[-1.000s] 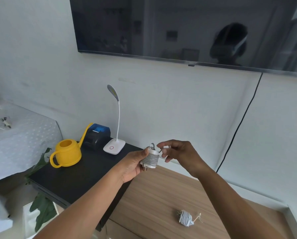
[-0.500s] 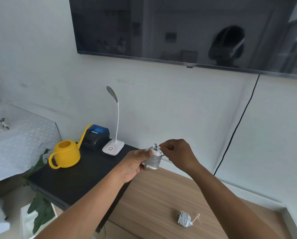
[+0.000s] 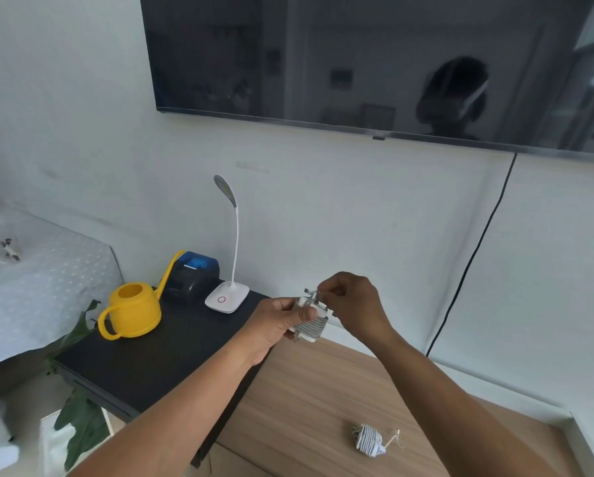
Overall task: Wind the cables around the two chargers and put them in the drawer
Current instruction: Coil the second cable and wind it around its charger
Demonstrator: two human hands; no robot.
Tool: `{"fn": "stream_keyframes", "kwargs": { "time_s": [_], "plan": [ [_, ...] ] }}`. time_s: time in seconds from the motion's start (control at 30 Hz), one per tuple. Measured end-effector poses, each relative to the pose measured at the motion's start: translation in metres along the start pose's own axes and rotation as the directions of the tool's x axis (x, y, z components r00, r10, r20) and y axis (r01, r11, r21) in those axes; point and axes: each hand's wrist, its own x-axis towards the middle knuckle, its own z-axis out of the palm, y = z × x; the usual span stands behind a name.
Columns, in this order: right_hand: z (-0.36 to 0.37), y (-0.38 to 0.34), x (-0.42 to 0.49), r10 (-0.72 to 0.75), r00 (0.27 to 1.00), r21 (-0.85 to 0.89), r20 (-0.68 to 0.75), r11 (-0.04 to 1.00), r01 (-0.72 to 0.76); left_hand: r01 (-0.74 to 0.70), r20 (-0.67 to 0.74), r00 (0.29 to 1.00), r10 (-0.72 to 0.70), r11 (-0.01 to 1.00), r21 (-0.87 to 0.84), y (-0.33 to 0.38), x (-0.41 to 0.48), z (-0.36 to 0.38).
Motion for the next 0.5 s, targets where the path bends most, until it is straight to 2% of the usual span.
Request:
{"fn": "stream_keyframes", "kwargs": {
  "time_s": [0.1, 0.2, 0.27, 0.4, 0.5],
  "plan": [
    [-0.001, 0.002, 0.000, -0.018, 0.997, 0.015, 0.077, 1.000, 0.017, 0.004, -0.005, 1.000, -0.004, 1.000, 0.014, -0.001, 0.000, -0.003],
    [-0.004, 0.006, 0.002, -0.011, 0.998, 0.029, 0.060, 1.000, 0.009, 0.011, 0.016, 1.000, -0.012, 0.999, 0.043, 0.002, -0.001, -0.003],
    [-0.005, 0.008, 0.004, 0.030, 0.998, 0.113, 0.061, 0.993, -0.037, 0.003, 0.034, 0.999, -0.006, 0.998, 0.069, 0.004, 0.000, -0.002],
    [-0.009, 0.008, 0.007, 0.085, 0.978, 0.293, 0.192, 0.946, -0.139, -0.003, 0.043, 0.999, -0.001, 0.994, 0.110, 0.011, 0.003, -0.002],
    [-0.013, 0.008, 0.006, 0.131, 0.961, 0.269, 0.243, 0.943, -0.196, -0.019, 0.070, 0.998, 0.007, 0.986, 0.168, 0.008, 0.008, -0.001]
  ]
}}
